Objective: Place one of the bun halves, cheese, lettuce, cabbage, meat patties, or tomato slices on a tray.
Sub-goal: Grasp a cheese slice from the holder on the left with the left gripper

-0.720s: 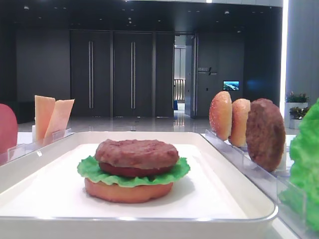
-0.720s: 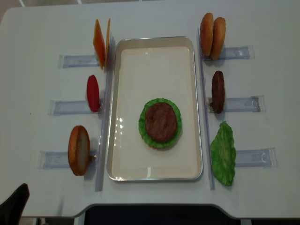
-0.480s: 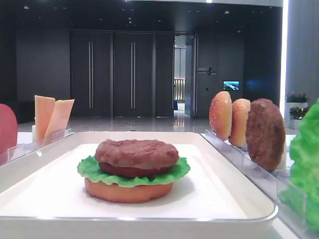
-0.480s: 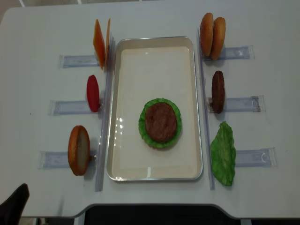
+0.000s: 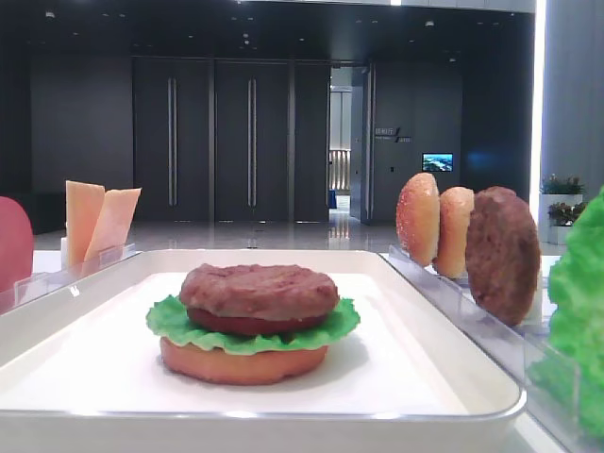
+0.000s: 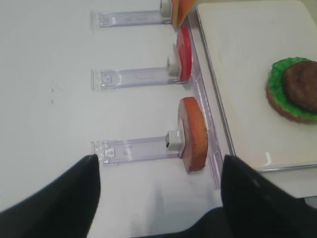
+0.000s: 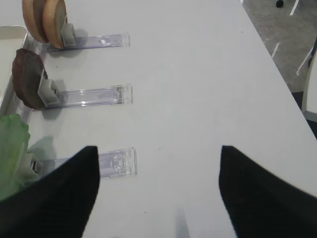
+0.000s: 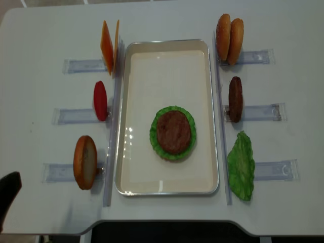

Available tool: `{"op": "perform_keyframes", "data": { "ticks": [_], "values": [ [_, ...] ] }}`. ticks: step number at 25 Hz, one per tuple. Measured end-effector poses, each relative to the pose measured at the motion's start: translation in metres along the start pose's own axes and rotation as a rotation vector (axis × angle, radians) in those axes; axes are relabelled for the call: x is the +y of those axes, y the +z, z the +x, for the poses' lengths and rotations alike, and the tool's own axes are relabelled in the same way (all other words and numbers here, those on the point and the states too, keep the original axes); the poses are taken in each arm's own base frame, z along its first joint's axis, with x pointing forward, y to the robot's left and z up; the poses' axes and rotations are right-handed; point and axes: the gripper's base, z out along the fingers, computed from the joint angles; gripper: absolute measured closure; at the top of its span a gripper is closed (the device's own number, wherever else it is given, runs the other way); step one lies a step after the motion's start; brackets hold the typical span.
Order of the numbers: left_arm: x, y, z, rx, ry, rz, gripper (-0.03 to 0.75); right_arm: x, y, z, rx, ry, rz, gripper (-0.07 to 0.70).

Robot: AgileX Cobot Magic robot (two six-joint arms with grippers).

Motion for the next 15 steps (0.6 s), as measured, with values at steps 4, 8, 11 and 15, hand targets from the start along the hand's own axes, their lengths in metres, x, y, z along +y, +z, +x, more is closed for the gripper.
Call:
{"op": "perform_keyframes", "data": {
  "ticks": [4,8,11,15],
  "values": [
    [0.002,0.016,-0.033,0.109,-0.011,0.001,0.156,0.0,0.0,0.0,0.0,0.0,0.0,0.146],
    [0.004,0.039,-0.072,0.203,-0.021,0.002,0.157,0.0,0.0,0.0,0.0,0.0,0.0,0.146],
    [0.005,0.059,-0.104,0.255,-0.026,0.003,0.159,0.0,0.0,0.0,0.0,0.0,0.0,0.146],
    [0.008,0.085,-0.146,0.29,-0.026,-0.001,0.159,0.0,0.0,0.0,0.0,0.0,0.0,0.146]
  ]
}}
